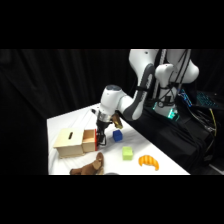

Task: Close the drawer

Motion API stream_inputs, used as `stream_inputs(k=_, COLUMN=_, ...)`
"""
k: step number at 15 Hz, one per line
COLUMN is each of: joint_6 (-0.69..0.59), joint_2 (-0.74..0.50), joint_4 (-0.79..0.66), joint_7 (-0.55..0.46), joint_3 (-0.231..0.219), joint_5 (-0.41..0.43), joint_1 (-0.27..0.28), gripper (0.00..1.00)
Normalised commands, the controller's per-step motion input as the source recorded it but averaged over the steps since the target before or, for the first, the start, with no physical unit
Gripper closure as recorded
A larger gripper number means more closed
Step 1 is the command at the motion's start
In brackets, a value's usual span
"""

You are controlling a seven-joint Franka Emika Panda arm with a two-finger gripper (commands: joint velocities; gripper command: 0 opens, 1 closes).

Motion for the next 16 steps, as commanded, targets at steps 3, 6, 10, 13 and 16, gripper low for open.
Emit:
stream_inputs(k=3, joint_6=-0.10, joint_2=0.13, joint_4=0.32, joint_7=-0.09, joint_3=-0.071, joint_5=0.113, joint_1=0.055, gripper=0.00)
stream_inputs(k=6, joint_6=-0.14, joint_2=0.07, joint_4=0.29, joint_7=-0.04, joint_3=-0.098, joint_5=0.055, joint_1=0.078, gripper=0.00)
stream_inputs(k=10, joint_6=-0.11, joint_2=0.04, joint_4=0.25, joint_7=0.01, joint_3=-0.103, joint_5=-0.009, joint_1=0.073, gripper=0.00)
stream_inputs(k=13, joint_6=-0.07, joint_2=0.13, joint_4=0.27, joint_7=-0.01, joint_3=0.012, joint_5=-0.001, joint_1=-0.040, gripper=0.00)
stream_inputs(k=16, joint_6=-0.04, joint_2=0.26, joint_4=0.34, joint_7=-0.04, joint_3=0.130, joint_5=0.040, joint_1=-0.147, gripper=0.00)
